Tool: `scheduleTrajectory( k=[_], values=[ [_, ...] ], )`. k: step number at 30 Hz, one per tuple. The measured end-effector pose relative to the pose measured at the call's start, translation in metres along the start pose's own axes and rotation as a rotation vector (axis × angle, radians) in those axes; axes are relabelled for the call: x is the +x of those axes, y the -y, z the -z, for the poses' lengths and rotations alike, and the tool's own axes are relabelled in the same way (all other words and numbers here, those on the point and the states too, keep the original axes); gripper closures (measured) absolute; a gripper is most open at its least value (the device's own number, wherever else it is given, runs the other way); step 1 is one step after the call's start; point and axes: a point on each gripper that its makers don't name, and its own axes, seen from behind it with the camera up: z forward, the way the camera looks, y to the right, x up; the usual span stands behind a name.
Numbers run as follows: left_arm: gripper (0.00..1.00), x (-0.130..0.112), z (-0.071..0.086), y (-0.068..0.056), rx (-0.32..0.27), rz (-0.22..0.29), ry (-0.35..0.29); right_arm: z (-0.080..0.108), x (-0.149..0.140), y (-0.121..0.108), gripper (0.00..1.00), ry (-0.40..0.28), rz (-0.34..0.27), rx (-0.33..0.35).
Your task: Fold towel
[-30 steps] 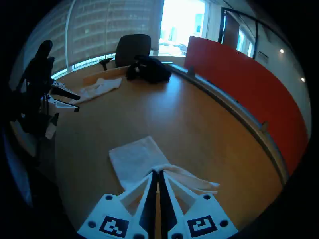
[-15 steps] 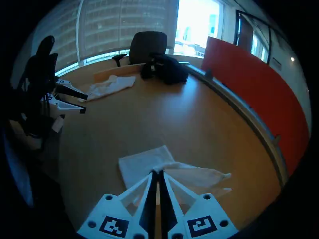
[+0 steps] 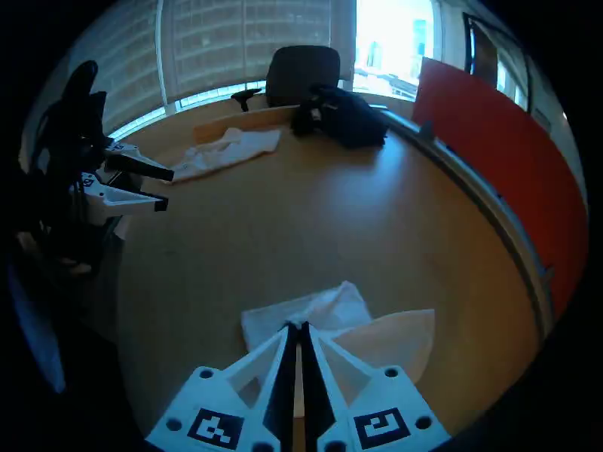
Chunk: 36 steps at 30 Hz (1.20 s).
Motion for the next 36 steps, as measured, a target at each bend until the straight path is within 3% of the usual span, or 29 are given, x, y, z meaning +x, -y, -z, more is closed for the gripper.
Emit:
scheduleTrajectory(
  k=[8,17,20,24,27,29,36],
  values=[
    [0.11,-0.007,0.004,0.004,0.01,0.007,0.009,-0.042,-0.02,0.017,0.95,0.062,-0.036,0.059],
    [0.11,-0.011,0.004,0.004,0.01,0.008,0.015,-0.048,-0.023,0.02,0.91,0.077,-0.042,0.068],
    [0.11,-0.01,0.004,0.005,0.01,0.004,0.014,-0.048,-0.024,0.02,0.78,0.08,-0.04,0.067],
    [0.1,-0.009,0.004,0.006,0.011,0.004,0.013,-0.046,-0.023,0.021,0.36,0.072,-0.049,0.068],
    [0.11,-0.008,0.004,0.007,0.013,0.006,0.013,-0.043,-0.022,0.021,0.18,0.061,-0.061,0.066],
    [0.11,-0.008,0.004,0.007,0.013,0.007,0.013,-0.042,-0.021,0.02,0.13,0.054,-0.07,0.057],
    [0.11,-0.008,0.006,0.007,0.013,0.006,0.011,-0.034,-0.024,0.015,0.1,0.032,-0.119,0.016]
  ],
)
